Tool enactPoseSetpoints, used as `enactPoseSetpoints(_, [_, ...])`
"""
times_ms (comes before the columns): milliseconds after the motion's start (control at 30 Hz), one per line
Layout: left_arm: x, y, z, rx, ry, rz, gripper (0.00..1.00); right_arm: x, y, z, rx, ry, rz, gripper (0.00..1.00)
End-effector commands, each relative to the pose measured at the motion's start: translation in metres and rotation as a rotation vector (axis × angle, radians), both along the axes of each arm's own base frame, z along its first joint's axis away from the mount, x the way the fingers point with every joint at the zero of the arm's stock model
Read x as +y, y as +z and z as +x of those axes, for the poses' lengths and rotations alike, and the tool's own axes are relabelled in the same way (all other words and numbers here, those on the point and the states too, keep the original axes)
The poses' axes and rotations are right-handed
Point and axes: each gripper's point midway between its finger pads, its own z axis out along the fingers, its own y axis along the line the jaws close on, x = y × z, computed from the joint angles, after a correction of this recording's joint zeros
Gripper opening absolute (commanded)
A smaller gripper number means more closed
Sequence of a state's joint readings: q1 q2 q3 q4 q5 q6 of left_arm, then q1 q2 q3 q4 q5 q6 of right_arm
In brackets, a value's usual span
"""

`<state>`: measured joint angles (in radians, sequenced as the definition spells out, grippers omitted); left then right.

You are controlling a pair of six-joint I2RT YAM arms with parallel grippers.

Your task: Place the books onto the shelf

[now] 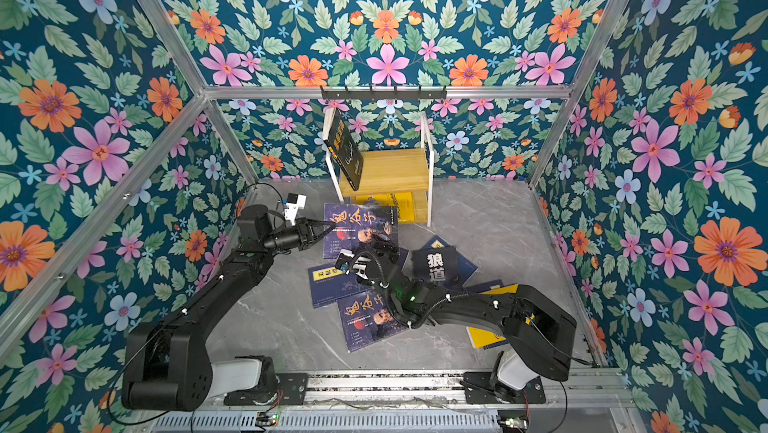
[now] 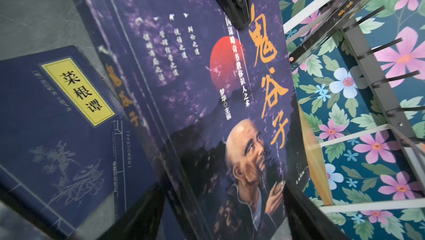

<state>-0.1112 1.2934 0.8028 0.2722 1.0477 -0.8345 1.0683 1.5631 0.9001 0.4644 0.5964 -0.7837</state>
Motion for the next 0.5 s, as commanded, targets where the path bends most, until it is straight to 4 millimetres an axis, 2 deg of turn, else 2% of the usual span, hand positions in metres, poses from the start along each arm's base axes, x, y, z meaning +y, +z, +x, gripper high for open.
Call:
enactPoseSetpoints(0, [-0.003,0.017,-0.002,-0.070,-0.027,-0.018,0.00,0.006,0.018,0.009,-0.124,-0.018,0.005,0.83])
enactPoseSetpoints(100, [-0.004,0.017,-0.003,-0.065,-0.028,-0.021,0.00,0.009,0.023,0.015,-0.179,-0.036,0.009,0.83])
enactPoseSetpoints(133, [-0.004,0.017,-0.003,-0.070,-0.029,-0.019,0.00,0.013,0.011,0.017,-0.172,-0.030,-0.013,0.81])
enactPoseSetpoints(400, [-0.007,0.010,-0.005,-0.068,-0.037,-0.003,0.00,0.011,0.009,0.027,-0.227,-0.059,-0.052,0.53])
enactPoseSetpoints(467, [-0.007,0.009,-0.004,-0.064,-0.037,-0.001,0.00,0.007,0.009,0.033,-0.253,-0.081,-0.067,0.51])
